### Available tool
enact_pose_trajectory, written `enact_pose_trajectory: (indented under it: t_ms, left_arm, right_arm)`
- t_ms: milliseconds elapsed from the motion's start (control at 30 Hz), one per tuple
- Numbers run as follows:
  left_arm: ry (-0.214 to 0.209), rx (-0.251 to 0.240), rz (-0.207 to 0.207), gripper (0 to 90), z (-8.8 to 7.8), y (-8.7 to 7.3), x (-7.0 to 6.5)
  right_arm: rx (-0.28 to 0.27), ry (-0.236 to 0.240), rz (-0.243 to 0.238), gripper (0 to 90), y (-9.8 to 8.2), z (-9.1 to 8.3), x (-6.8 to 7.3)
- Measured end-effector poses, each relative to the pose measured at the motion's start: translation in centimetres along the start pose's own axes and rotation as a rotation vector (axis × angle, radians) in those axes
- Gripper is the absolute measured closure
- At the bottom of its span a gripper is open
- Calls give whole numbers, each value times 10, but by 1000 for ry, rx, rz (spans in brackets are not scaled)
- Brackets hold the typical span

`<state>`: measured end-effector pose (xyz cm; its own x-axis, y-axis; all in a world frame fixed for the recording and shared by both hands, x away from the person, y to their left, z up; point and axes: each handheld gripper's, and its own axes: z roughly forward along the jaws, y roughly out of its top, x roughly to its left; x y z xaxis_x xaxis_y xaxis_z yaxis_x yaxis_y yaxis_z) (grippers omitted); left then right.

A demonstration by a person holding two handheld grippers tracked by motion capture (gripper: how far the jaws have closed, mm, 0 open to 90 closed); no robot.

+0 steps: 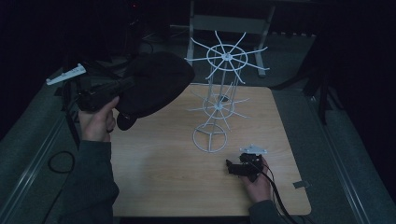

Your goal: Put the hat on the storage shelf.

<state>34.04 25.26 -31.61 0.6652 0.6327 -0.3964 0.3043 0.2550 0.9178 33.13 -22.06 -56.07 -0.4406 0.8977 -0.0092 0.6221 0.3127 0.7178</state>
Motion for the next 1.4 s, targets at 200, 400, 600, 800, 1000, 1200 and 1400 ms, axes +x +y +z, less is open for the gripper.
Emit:
enact_pose_trajectory:
  t_ms: [200,400,600,800,1000,1200,1400]
  left_arm:
    - [-14,-13,-9,842,-2,1,1]
    - [-22,-28,-18,842,-3,2,1]
    - [-35,-37,-27,842,-4,2,2]
    - [-37,-47,-32,843,-5,3,2]
    - [-44,-64,-43,842,-7,4,3]
    - [-49,-73,-43,843,-7,6,2]
    - [-42,-75,-37,843,-8,8,2]
  right_arm:
    - [-1,0,-1,111,0,0,0]
    - [0,0,-1,111,0,0,0]
    - [0,0,-1,111,0,0,0]
    - [0,0,0,111,0,0,0]
    - [0,0,0,111,0,0,0]
    - [0,0,-1,111,0,0,0]
    - [0,0,0,111,0,0,0]
